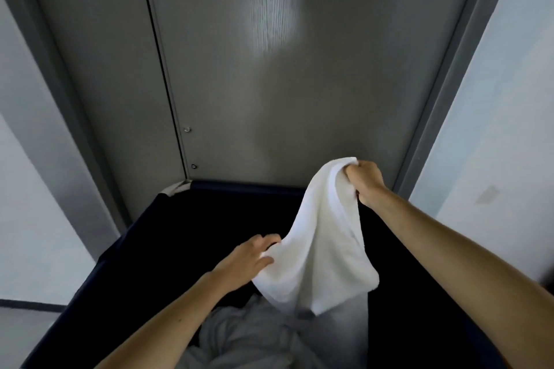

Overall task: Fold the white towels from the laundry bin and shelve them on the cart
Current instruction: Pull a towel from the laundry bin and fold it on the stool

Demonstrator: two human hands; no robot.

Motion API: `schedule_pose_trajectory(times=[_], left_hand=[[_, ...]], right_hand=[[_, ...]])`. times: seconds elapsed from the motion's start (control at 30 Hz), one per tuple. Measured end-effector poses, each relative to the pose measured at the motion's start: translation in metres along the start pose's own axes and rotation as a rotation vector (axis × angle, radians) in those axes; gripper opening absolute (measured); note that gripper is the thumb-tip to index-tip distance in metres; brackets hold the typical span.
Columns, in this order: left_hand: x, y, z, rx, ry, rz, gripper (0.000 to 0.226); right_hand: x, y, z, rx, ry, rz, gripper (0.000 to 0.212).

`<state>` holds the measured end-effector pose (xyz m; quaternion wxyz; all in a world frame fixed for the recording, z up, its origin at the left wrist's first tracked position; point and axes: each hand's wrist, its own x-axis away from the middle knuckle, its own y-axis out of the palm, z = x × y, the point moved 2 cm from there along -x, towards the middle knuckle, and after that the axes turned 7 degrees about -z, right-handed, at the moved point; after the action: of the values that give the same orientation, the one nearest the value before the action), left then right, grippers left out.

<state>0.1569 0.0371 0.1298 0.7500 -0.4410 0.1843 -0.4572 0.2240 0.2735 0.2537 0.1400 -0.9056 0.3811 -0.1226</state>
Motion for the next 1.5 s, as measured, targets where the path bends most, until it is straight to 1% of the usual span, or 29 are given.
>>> schedule_pose_trajectory(times=[0.07,0.13,0.17,0.23,0.3,0.33,0.4,0.43,0.5,0.57,0.63,0.7,0.77,0.83,0.87,0.9,0.97,1.0,1.03,1.07,1.17,1.27,1.33,1.37,1.43,1.5], left_hand=[[-0.001,0.011,0.003,-0.038,0.046,-0.046,0.039],[-0.005,0.019,0.004,-0.106,0.054,-0.063,0.032],[-0.007,0.021,0.004,-0.086,0.034,-0.04,0.03],[-0.012,0.024,0.009,0.009,-0.035,0.058,0.027],[-0.016,0.026,0.017,0.11,-0.121,0.174,0.027],[-0.018,0.027,0.022,0.166,-0.16,0.213,0.03],[-0.02,0.034,0.034,0.234,-0.226,0.204,0.052],[-0.021,0.04,0.039,0.217,-0.247,0.173,0.061],[-0.023,0.047,0.043,0.126,-0.287,0.155,0.066],[-0.027,0.046,0.037,0.061,-0.341,0.207,0.059],[-0.03,0.038,0.026,0.018,-0.381,0.25,0.045],[-0.03,0.03,0.016,-0.017,-0.401,0.275,0.029],[-0.028,0.025,0.005,-0.024,-0.407,0.294,0.023],[-0.027,0.016,-0.007,0.0,-0.4,0.323,0.025],[-0.026,0.008,-0.013,0.006,-0.394,0.345,0.027],[-0.026,-0.002,-0.019,-0.004,-0.385,0.371,0.029],[-0.028,-0.026,-0.026,-0.071,-0.359,0.404,0.032],[-0.029,-0.038,-0.028,-0.107,-0.339,0.405,0.032],[-0.03,-0.05,-0.026,-0.13,-0.302,0.408,0.031],[-0.032,-0.061,-0.025,-0.14,-0.245,0.409,0.03],[-0.036,-0.092,-0.016,-0.133,-0.05,0.453,0.026],[-0.038,-0.124,-0.004,-0.102,0.009,0.559,0.022],[-0.038,-0.143,0.007,-0.096,0.033,0.578,0.025],[-0.041,-0.15,0.012,-0.124,0.046,0.551,0.03],[-0.051,-0.162,0.017,-0.244,0.025,0.428,0.041],[-0.061,-0.173,0.022,-0.391,-0.029,0.305,0.035]], right_hand=[[-0.001,0.0,0.001,-0.168,0.074,0.015,0.021],[0.001,-0.003,-0.002,-0.263,0.122,0.036,0.021],[0.002,-0.003,-0.004,-0.302,0.13,0.049,0.02],[0.004,0.0,-0.009,-0.376,0.13,0.055,0.023],[0.007,0.005,-0.013,-0.4,0.124,0.034,0.033],[0.009,0.009,-0.014,-0.413,0.121,0.02,0.04],[0.013,0.016,-0.015,-0.512,0.111,0.003,0.049],[0.015,0.021,-0.015,-0.568,0.106,-0.013,0.051],[0.017,0.029,-0.015,-0.621,0.109,-0.054,0.055],[0.017,0.033,-0.016,-0.611,0.102,-0.08,0.062],[0.016,0.029,-0.016,-0.624,0.084,-0.096,0.066],[0.015,0.024,-0.015,-0.643,0.075,-0.101,0.065],[0.013,0.016,-0.011,-0.613,0.068,-0.079,0.057],[0.009,0.004,-0.002,-0.548,0.063,-0.054,0.043],[0.005,-0.004,0.004,-0.463,0.053,-0.027,0.037],[0.001,-0.014,0.012,-0.306,0.026,0.013,0.031],[-0.004,-0.036,0.027,0.142,-0.054,0.082,0.021],[-0.003,-0.044,0.034,0.328,-0.09,0.094,0.019],[-0.002,-0.05,0.041,0.448,-0.111,0.093,0.02],[-0.001,-0.054,0.047,0.51,-0.119,0.088,0.022],[0.001,-0.06,0.062,0.567,-0.092,0.087,0.03],[-0.001,-0.061,0.063,0.747,-0.068,0.005,0.028],[0.001,-0.063,0.053,0.868,-0.056,-0.059,0.029],[0.0,-0.064,0.047,0.923,-0.057,-0.079,0.029],[-0.001,-0.068,0.038,0.996,-0.038,-0.065,0.029],[-0.001,-0.069,0.032,1.009,0.005,-0.017,0.028]])
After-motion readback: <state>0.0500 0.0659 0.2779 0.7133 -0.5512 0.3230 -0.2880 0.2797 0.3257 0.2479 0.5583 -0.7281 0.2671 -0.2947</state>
